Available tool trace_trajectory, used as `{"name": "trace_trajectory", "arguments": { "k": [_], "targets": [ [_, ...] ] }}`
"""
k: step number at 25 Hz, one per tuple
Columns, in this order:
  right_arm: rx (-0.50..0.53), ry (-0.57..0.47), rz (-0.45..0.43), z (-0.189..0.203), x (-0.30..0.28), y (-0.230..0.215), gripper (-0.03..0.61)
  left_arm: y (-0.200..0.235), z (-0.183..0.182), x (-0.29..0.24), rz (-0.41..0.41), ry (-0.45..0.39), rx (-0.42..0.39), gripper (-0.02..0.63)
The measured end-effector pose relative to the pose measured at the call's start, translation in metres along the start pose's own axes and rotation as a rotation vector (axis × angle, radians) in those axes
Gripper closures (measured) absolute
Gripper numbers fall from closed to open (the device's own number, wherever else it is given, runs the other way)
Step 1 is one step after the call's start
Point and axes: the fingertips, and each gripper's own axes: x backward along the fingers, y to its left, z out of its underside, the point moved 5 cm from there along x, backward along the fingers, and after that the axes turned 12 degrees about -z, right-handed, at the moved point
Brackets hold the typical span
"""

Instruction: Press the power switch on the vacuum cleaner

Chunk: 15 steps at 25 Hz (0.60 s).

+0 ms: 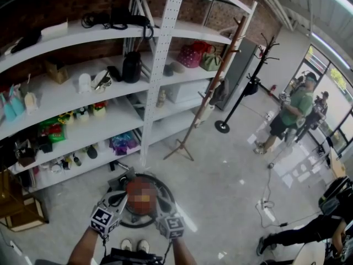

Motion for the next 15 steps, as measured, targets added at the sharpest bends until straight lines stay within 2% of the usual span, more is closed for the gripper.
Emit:
{"name": "trace_trajectory", "arguments": {
  "k": [15],
  "targets": [
    [0.022, -0.014, -0.001, -0.031, 0.007, 0.016, 0.568, 0.015, -0.023, 0.015, -0.036, -0.019, -0.027, 0.604]
  ]
}}
